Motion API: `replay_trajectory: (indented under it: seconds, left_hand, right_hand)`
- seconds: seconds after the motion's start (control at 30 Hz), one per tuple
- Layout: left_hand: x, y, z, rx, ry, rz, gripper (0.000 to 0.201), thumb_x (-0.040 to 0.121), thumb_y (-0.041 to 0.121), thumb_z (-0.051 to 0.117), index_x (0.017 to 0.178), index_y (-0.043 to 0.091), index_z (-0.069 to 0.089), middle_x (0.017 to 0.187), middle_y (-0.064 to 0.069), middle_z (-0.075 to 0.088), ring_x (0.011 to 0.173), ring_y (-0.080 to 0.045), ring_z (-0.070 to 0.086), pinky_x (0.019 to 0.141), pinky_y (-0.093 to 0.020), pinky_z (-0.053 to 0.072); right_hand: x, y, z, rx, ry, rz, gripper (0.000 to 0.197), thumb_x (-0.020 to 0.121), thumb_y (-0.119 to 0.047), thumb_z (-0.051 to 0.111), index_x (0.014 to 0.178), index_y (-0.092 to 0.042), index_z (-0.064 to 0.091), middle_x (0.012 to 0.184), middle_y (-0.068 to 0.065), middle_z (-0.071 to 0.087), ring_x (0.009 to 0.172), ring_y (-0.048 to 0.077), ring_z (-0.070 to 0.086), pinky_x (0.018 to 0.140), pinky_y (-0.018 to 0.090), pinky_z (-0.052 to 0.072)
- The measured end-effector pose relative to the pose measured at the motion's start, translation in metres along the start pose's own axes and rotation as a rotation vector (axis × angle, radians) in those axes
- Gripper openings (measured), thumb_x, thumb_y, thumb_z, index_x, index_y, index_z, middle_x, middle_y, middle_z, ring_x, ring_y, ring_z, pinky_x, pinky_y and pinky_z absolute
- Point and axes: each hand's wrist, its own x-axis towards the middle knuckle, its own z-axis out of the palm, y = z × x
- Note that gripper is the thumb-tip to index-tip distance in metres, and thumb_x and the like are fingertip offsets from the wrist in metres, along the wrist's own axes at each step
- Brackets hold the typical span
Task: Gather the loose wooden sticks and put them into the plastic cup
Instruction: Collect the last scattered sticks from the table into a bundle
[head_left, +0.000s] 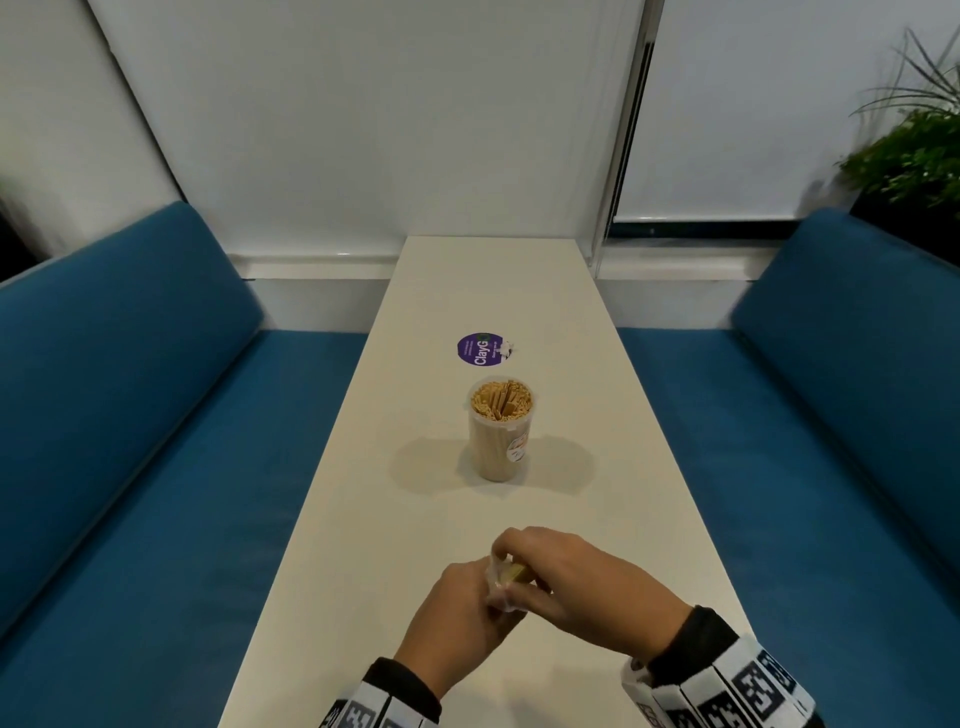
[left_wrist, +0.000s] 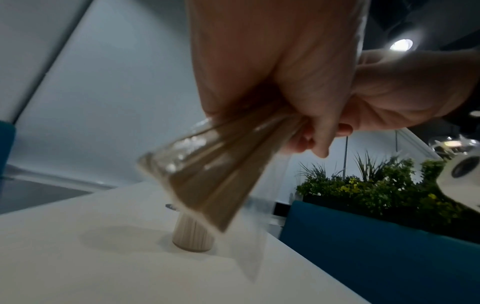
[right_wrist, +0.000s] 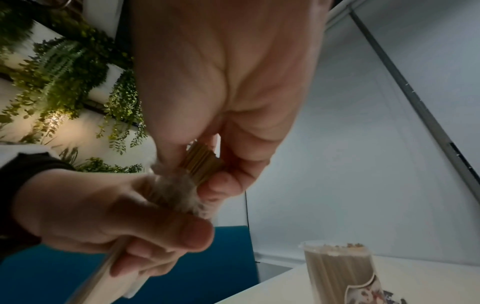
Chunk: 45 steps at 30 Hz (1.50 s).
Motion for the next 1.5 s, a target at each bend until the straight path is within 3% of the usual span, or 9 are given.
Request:
replay_trajectory:
  seconds: [0.2,0.37,0.6,0.77,0.93,1.2,1.3,1.4,1.5]
  left_hand:
    - [0.000,-0.009,-0.003,-0.141,0.040,-0.017,0.009,0.081,0.037,0.064,0.085,0.037,0.057,0.078,0.008,0.067,0.071,-0.005,0.060,0.063,-0.020,0.045]
    - [0.000,-0.026,-0.004,-0.012,0.006,-0.028,0.047,0.073,0.060,0.050,0.095,0.019,0.060,0.080,0.000,0.068,0.070,-0.017,0.059,0.063,-0.032,0.046]
    - [0.002,-0.049,0.007,0.039,-0.051,-0.087,0.035,0.083,0.046,0.060,0.094,0.013,0.058,0.084,-0.004,0.065,0.066,-0.012,0.051,0.059,-0.022,0.036]
    - [0.006,-0.074,0.026,0.070,-0.153,-0.250,0.035,0.086,0.042,0.058,0.111,0.018,0.057,0.102,0.000,0.066,0.089,-0.015,0.061,0.084,-0.029,0.050]
    - [0.014,-0.084,0.042,0.240,-0.276,-0.330,0.066,0.082,0.042,0.058,0.139,0.021,0.033,0.121,-0.003,0.052,0.112,-0.020,0.052,0.099,-0.033,0.041]
    - [0.012,-0.090,0.035,0.405,-0.339,-0.353,0.077,0.076,0.054,0.064,0.138,0.021,0.031,0.128,0.001,0.037,0.122,-0.018,0.041,0.101,-0.033,0.027]
    - [0.009,-0.087,0.027,0.408,-0.369,-0.416,0.118,0.060,0.065,0.071,0.148,0.018,0.009,0.139,-0.001,0.028,0.132,-0.019,0.031,0.107,-0.038,0.019]
    - [0.008,-0.071,0.002,0.236,-0.281,-0.402,0.157,0.028,0.082,0.064,0.145,0.023,-0.023,0.156,-0.006,-0.005,0.145,-0.024,-0.005,0.115,-0.046,0.000]
    - [0.008,-0.044,-0.027,0.072,-0.095,-0.184,0.147,0.036,0.080,0.069,0.140,0.037,-0.025,0.151,0.014,-0.018,0.141,-0.008,-0.013,0.116,-0.039,0.000]
  right_hand:
    - [0.000,0.010,-0.002,0.202,0.141,0.038,0.016,0.088,-0.025,0.061,0.100,-0.022,0.070,0.078,-0.018,0.059,0.073,-0.003,0.054,0.068,0.011,0.042]
    - [-0.005,0.018,-0.014,0.462,0.185,0.136,0.008,0.085,-0.022,0.068,0.089,-0.027,0.072,0.070,-0.007,0.067,0.058,0.003,0.058,0.058,0.016,0.048]
    - [-0.014,0.038,-0.029,0.493,0.214,0.256,0.005,0.084,-0.025,0.068,0.084,-0.025,0.073,0.062,-0.006,0.065,0.053,0.001,0.055,0.058,0.016,0.049]
    - [-0.031,0.063,-0.048,0.496,0.308,0.358,0.005,0.083,-0.022,0.069,0.083,-0.021,0.073,0.055,-0.008,0.063,0.050,0.001,0.054,0.055,0.013,0.046]
    - [-0.040,0.076,-0.057,0.477,0.372,0.380,0.006,0.083,-0.024,0.068,0.082,-0.021,0.074,0.058,-0.005,0.065,0.051,0.003,0.056,0.056,0.014,0.048]
    - [-0.044,0.081,-0.065,0.549,0.415,0.392,0.007,0.083,-0.018,0.067,0.085,-0.019,0.074,0.060,0.000,0.063,0.053,0.004,0.056,0.057,0.013,0.048]
    - [-0.043,0.080,-0.065,0.590,0.424,0.392,0.008,0.083,-0.017,0.067,0.086,-0.017,0.074,0.061,0.000,0.064,0.053,0.004,0.056,0.057,0.014,0.049]
    - [-0.043,0.080,-0.062,0.634,0.438,0.392,0.009,0.084,-0.016,0.066,0.086,-0.016,0.074,0.058,-0.001,0.063,0.054,0.006,0.056,0.057,0.016,0.050]
    - [-0.041,0.079,-0.059,0.641,0.405,0.395,0.009,0.084,-0.015,0.065,0.086,-0.017,0.074,0.058,-0.003,0.063,0.054,0.004,0.056,0.058,0.017,0.050]
